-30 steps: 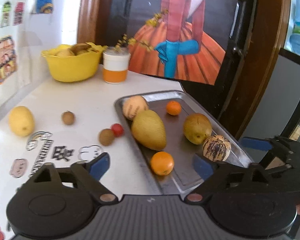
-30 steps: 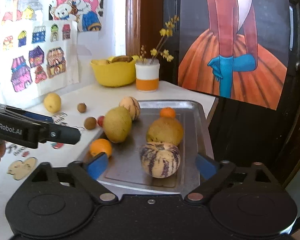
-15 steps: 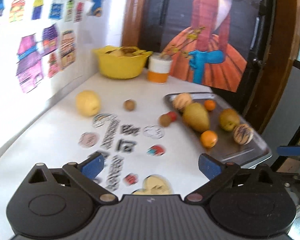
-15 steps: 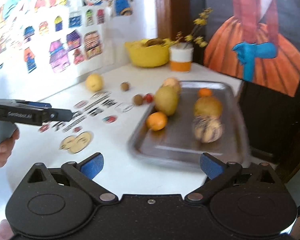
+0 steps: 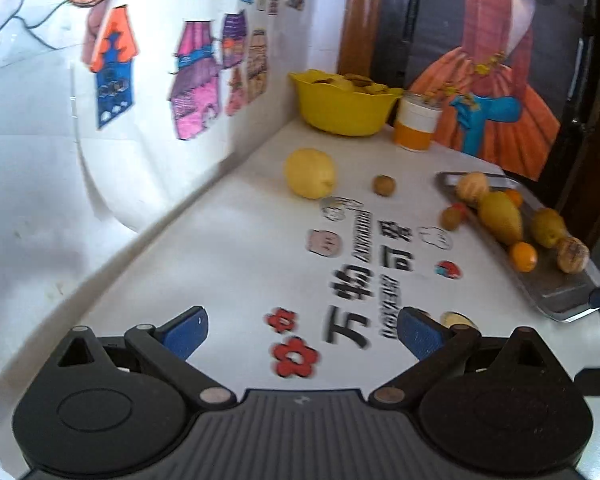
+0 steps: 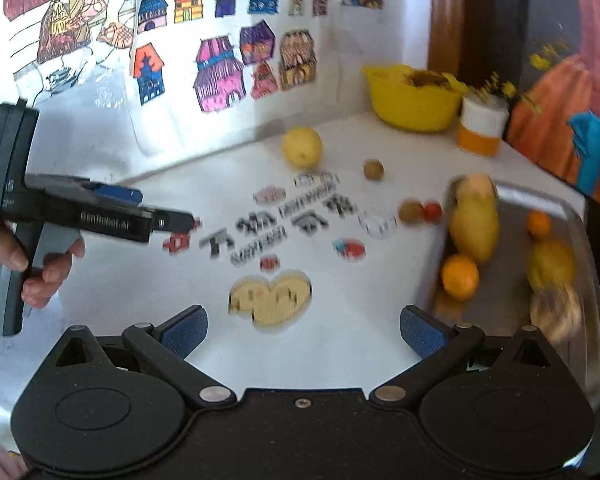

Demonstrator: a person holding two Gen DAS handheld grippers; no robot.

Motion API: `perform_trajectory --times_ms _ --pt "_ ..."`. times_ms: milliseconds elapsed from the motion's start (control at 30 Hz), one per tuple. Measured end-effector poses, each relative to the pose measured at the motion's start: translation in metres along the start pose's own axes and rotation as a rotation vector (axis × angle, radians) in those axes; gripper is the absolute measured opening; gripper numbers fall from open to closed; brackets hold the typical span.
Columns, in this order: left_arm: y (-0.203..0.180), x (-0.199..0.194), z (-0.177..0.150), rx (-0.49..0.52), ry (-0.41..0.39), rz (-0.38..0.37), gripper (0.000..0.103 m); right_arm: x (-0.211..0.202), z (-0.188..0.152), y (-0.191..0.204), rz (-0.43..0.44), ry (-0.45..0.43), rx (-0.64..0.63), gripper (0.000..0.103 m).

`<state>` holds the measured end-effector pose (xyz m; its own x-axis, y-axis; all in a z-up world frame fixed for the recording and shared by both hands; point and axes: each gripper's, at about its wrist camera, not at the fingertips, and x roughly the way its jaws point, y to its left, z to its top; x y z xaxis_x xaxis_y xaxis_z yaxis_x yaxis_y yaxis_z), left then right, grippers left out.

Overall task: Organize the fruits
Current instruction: 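Open both grippers and lift them away from the tray, then grasp the large yellow lemon with the left gripper while the right grasps a small brown fruit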

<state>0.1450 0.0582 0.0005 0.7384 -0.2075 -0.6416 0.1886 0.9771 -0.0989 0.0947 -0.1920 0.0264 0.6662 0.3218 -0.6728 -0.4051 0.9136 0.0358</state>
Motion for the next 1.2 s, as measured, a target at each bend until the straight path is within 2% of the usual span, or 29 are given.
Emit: perform_trajectory --times_ms 100,267,367,500,767,867,900,1033,1133,1200 --pt "0.008 0.005 0.01 -0.007 -0.014 0.018 0.102 0.017 0.028 -0.005 -0.011 -0.021 0.021 0.102" --pt "0.009 0.026 0.032 -0.021 -0.045 0.019 0.102 0.053 0.074 -0.037 -0.037 -0.057 0.123 0.102" --pt "0.005 0.044 0.047 -0.043 -0.058 0.013 0.102 0.082 0.098 -0.054 -0.092 -0.085 0.092 0.102" --pt "-0.002 0.071 0.065 -0.045 -0.073 0.007 0.102 0.126 0.121 -0.075 -0.124 -0.076 0.047 0.1" --pt "-0.019 0.121 0.088 0.043 -0.086 0.003 0.102 0.186 0.128 -0.106 -0.11 -0.034 0.101 0.092" --pt "-0.021 0.138 0.092 0.069 -0.081 -0.003 0.102 0.202 0.127 -0.112 -0.087 0.003 0.11 0.08" --pt "-0.021 0.142 0.093 0.075 -0.078 -0.003 0.102 0.206 0.126 -0.113 -0.078 0.011 0.112 0.08" --pt "-0.019 0.154 0.095 0.07 -0.07 -0.017 0.102 0.217 0.123 -0.112 -0.041 0.032 0.099 0.072" --pt "-0.015 0.16 0.096 0.055 -0.066 -0.024 0.097 0.223 0.122 -0.108 -0.023 0.042 0.082 0.068" --pt "-0.014 0.165 0.096 0.04 -0.056 -0.033 0.093 0.228 0.122 -0.106 -0.02 0.049 0.074 0.062"
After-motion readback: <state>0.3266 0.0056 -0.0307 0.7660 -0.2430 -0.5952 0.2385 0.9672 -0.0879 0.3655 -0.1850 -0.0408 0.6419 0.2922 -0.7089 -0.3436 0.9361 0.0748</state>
